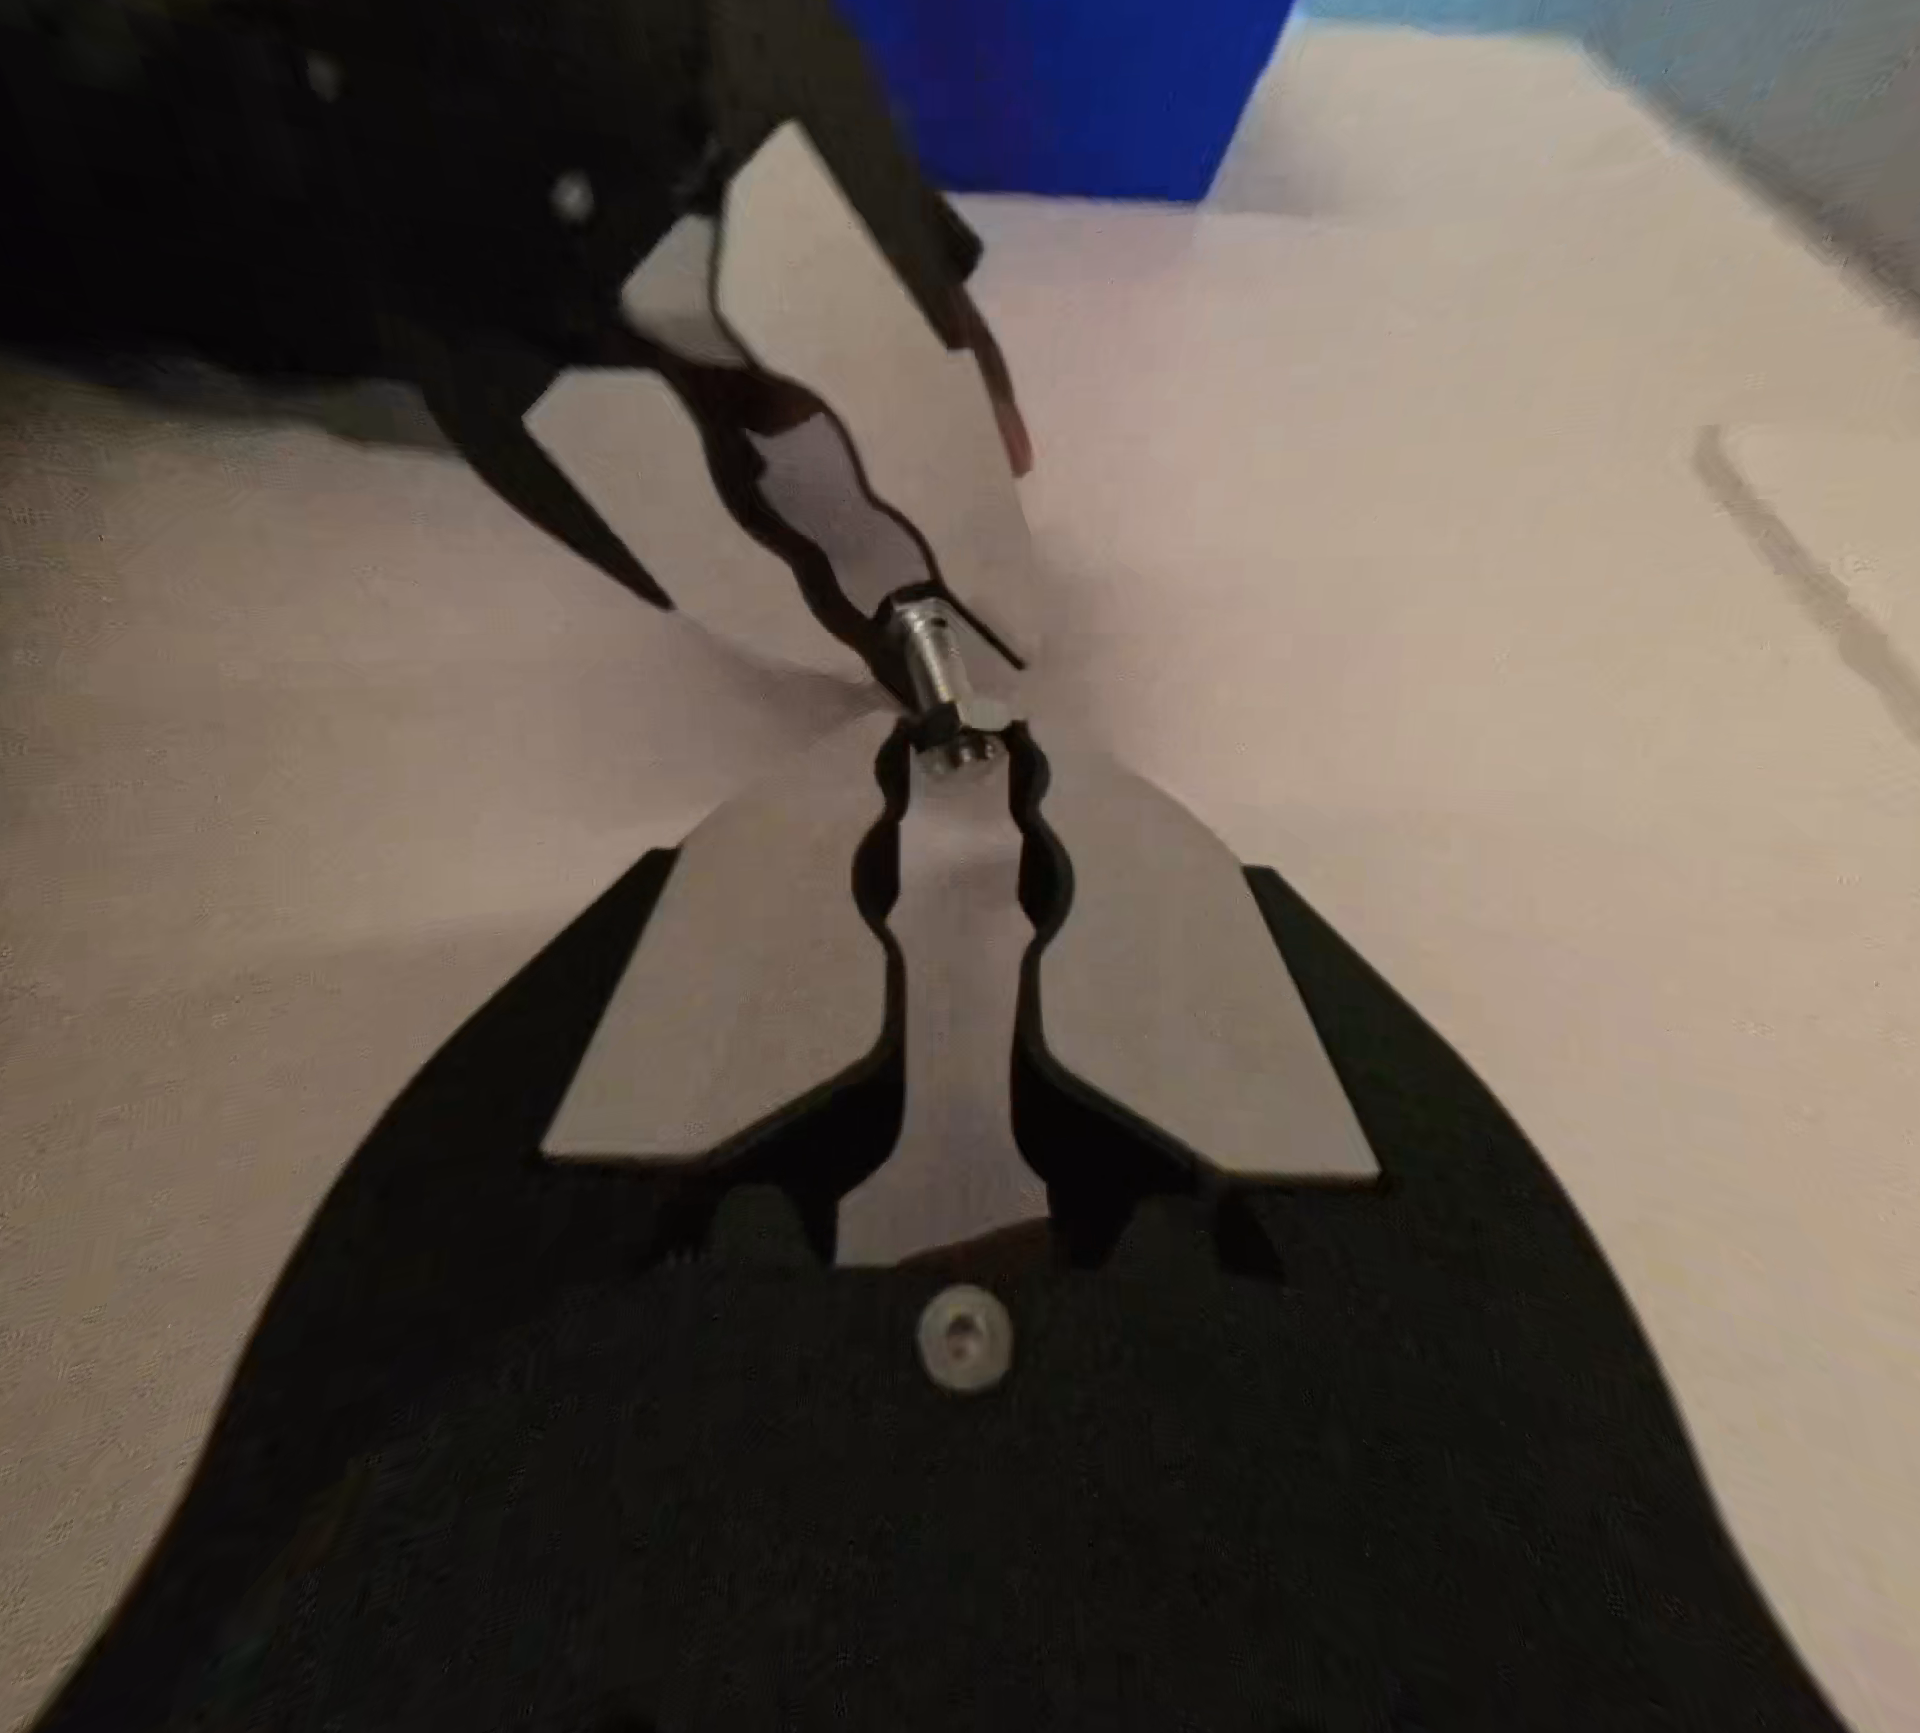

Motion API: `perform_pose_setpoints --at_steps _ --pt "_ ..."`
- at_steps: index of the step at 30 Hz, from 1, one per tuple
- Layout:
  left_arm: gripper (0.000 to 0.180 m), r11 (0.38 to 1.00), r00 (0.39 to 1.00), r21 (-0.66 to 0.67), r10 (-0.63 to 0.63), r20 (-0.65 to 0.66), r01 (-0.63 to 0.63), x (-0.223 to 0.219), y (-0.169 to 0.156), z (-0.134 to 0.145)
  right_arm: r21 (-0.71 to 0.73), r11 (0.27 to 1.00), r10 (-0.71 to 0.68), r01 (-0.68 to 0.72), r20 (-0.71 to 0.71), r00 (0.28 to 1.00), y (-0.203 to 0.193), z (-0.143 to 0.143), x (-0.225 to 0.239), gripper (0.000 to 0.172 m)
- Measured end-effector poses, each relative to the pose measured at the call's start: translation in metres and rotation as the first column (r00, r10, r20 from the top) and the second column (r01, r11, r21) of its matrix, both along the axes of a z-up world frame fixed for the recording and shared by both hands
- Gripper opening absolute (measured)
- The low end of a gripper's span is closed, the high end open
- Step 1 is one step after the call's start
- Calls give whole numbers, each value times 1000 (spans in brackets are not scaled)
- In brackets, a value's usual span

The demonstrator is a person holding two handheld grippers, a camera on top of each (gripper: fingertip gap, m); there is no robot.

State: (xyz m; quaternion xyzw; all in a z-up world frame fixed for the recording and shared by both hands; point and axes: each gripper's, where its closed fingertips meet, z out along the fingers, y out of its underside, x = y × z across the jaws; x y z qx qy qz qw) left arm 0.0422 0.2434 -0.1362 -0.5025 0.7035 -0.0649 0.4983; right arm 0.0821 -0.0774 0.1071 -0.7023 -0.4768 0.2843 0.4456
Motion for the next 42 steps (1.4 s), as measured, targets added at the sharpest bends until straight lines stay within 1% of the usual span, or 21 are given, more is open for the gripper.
perform_pose_setpoints --at_steps 1,3,4,5,7,9,12,16,18,20,22,24,25,26,27,29,32,36,39,41,42 --pt "18 999 1000 40 -7 -19 8 0 0 -1 -209 978 -36 20 -74 997 -2 -1 0 17" --pt "18 995 999 101 -20 -29 23 2 -2 1 -528 849 -115 -20 -222 968 -4 2 2 18" --pt "18 994 1000 106 -23 -17 24 2 -2 3 -589 806 -129 -65 -282 951 -4 5 2 18" --pt "18 995 1000 98 -21 1 20 3 -3 6 -591 800 -120 -103 -325 938 -3 8 3 18" --pt "18 999 999 49 -2 40 0 2 0 10 -480 872 -80 -91 -324 943 1 13 4 29" --pt "18 1000 997 -10 20 71 -20 0 3 12 -247 969 -41 -18 -231 972 8 13 7 43" --pt "18 996 994 -89 38 106 -28 -2 5 14 65 998 16 -11 -86 996 7 14 8 52" --pt "18 994 994 -107 3 112 10 0 -2 13 236 971 55 -43 -44 998 0 19 2 36" --pt "18 995 995 -96 -20 102 30 2 -5 12 228 973 45 -41 -12 999 1 13 1 20" --pt "18 998 997 -47 -29 67 32 2 -5 8 113 993 35 -34 -11 999 0 6 1 18" --pt "18 998 999 46 -38 16 37 2 -5 4 -147 989 4 -13 -64 998 -4 1 2 18" --pt "18 988 999 144 -48 -21 51 3 -6 4 -452 892 -67 -21 -178 982 -7 1 2 18" --pt "18 984 999 173 -50 -21 53 3 -6 6 -552 832 -101 -51 -242 965 -8 4 2 18" --pt "18 983 999 176 -51 -10 52 4 -7 9 -601 794 -116 -94 -302 946 -7 8 2 18" --pt "18 986 999 161 -45 8 43 3 -6 12 -597 792 -110 -130 -350 930 -5 12 3 19" --pt "18 996 998 90 -31 51 26 2 -5 15 -469 876 -64 -111 -343 937 2 14 6 34" --pt "18 1000 995 -12 -9 103 10 -1 -2 18 -123 991 26 -50 -194 981 7 11 14 48" --pt "18 992 989 -122 -26 144 43 -1 -7 19 209 974 103 -84 -82 991 0 18 10 46" --pt "18 976 990 -198 -62 127 87 2 -15 12 394 906 170 -153 -8 985 -12 21 3 29" --pt "18 965 990 -237 -84 117 110 4 -20 8 437 882 165 -175 62 984 -14 16 1 18" --pt "18 968 991 -230 -82 102 103 4 -19 5 395 902 152 -172 81 985 -12 11 1 17"
